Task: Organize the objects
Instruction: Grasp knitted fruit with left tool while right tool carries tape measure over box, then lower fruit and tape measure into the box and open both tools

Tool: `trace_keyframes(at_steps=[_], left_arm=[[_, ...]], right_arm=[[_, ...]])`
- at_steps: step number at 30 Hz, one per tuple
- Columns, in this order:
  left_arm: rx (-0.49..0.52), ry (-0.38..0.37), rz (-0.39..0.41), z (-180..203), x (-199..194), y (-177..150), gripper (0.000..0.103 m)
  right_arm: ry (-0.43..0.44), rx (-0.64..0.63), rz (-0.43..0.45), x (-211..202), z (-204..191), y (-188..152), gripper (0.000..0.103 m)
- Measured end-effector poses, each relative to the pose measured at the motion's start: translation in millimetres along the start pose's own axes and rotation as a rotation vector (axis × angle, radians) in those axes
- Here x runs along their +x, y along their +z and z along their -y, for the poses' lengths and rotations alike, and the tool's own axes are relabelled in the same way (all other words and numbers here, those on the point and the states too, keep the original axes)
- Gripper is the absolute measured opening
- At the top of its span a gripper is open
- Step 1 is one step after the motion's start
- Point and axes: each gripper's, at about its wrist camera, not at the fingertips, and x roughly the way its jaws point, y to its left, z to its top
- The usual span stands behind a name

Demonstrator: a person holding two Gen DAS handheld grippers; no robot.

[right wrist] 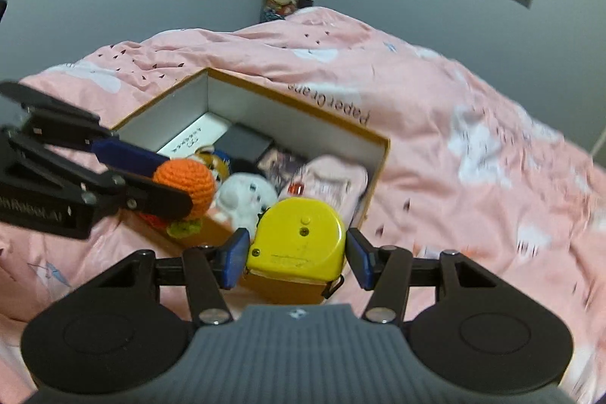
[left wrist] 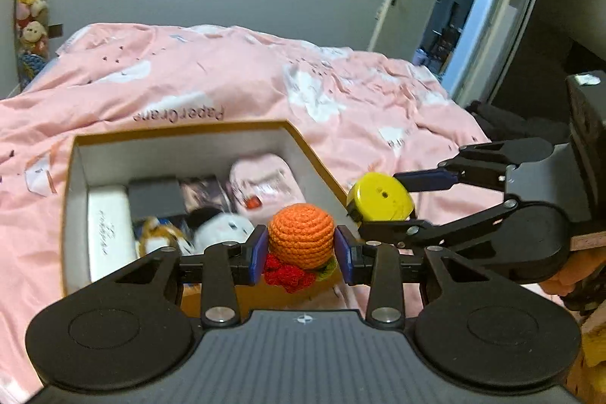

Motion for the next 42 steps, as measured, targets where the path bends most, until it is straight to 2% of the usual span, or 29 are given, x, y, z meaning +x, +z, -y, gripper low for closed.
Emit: trace_keyframes(at_steps=[6,12,16,20,25,30,34,37,39,40,42], left_arm=[[-0.073,-0.029,-0.012,-23.2,22.8,27.2,0.043],[-0.106,-0.043,-0.076,-36.5,55.0,31.0,0.043],[-0.128,-0.047,-0.105,-42.3,72.0,26.3,0.043],[-0.159,-0.049,-0.121,-49.6,81.2,22.9,0.043],[-0.178,-0.06,-0.13,-54.9,85.2,20.3,0.043],[-0.197,-0.076,-0.137,-56.8,87.7,20.0,0.043],[-0.206,-0.088,-0.145,-56.1,88.2,19.4,0.043],[-0.212,-0.092,-0.15,-55.1,89.0,18.6,0.043],[-0.216,-0.098,-0.158,-53.5,91.8,18.3,0.043],[-0.216,-0.1,-0.163,-52.2,93.6,18.0,0.043],[-0.213,-0.099,-0.178,-47.5,99.5,17.5,0.043]], right_arm=[[0.125,0.021,-0.139,53.0,19.1,32.0,0.057],[0.146,0.035,-0.34,113.6,26.8,40.9,0.057],[0.145,-0.012,-0.452,138.0,24.0,36.0,0.058],[0.131,-0.068,-0.51,153.8,18.0,34.5,0.058],[0.153,-0.058,-0.555,161.1,17.7,37.3,0.058],[0.124,-0.064,-0.57,160.2,18.8,39.1,0.057],[0.118,-0.058,-0.534,152.0,21.4,41.2,0.057],[0.083,-0.026,-0.429,128.5,28.0,43.0,0.057],[0.037,0.004,-0.342,106.6,33.2,40.8,0.054],[0.016,0.024,-0.3,95.6,35.6,38.3,0.05],[-0.053,0.069,-0.223,79.8,40.7,31.9,0.05]])
